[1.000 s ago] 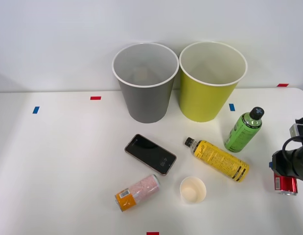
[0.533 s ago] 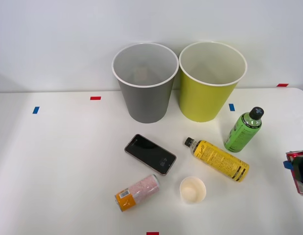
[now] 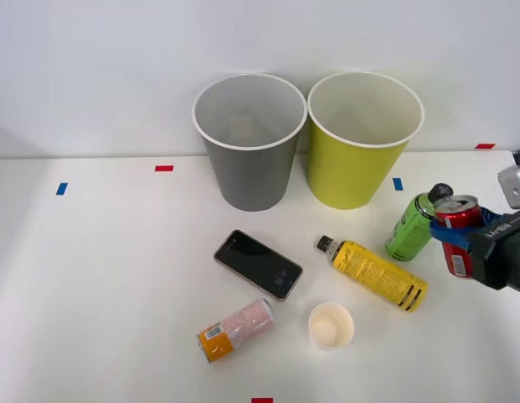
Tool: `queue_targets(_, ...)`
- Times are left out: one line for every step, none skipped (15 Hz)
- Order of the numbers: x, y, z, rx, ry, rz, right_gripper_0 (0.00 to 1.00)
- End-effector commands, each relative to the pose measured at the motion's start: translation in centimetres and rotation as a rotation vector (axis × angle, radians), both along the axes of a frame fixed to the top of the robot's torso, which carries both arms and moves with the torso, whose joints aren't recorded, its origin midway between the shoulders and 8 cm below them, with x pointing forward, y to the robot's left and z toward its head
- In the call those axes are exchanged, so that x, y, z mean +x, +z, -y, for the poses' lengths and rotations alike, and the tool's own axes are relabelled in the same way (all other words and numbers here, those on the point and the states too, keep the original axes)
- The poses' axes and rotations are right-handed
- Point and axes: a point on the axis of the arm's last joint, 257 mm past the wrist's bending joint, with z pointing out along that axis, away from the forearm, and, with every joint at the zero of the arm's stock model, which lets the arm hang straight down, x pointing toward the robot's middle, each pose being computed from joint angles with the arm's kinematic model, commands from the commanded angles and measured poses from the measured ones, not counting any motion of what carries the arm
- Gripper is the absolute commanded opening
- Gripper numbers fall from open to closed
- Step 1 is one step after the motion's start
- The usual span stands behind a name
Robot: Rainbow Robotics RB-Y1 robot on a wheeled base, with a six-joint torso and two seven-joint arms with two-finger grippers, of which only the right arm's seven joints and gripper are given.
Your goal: Put cans in the gray bin, plastic bottles in the light green bin
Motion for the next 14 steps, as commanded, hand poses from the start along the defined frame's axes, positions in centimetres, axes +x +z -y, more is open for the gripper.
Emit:
queue_targets(-0.5,5.0,-5.5,0.143,0.185,0.156,0.0)
queue_targets(-0.5,6.6,-7.1,0.16,0.232,0.205,0.0)
queue_targets(-0.4,7.7,-8.3,0.169,0.264,0.235,0.0)
queue_targets(-0.1,8.9,-10.1,0.201,0.303,0.261,0.0)
queue_targets(0.4,9.9,-11.5,0.232,0.332,0.283,0.0)
queue_targets(1.7,11.0,-12.6,0.27,0.354,0.306,0.0)
queue_targets(2.9,11.6,-13.8,0.307,0.373,0.317,0.0)
queue_targets(4.1,12.0,-14.9,0.347,0.385,0.326,0.0)
queue_targets(5.9,12.3,-16.4,0.364,0.396,0.337,0.0)
queue_targets(7.2,12.5,-17.7,0.363,0.403,0.342,0.0)
queue_targets(9.4,12.6,-19.0,0.362,0.404,0.344,0.0)
queue_targets(10.8,13.0,-20.0,0.376,0.411,0.341,0.0)
queue_targets(12.7,13.4,-21.7,0.397,0.422,0.328,0.0)
queue_targets(14.3,13.8,-22.6,0.405,0.423,0.318,0.0)
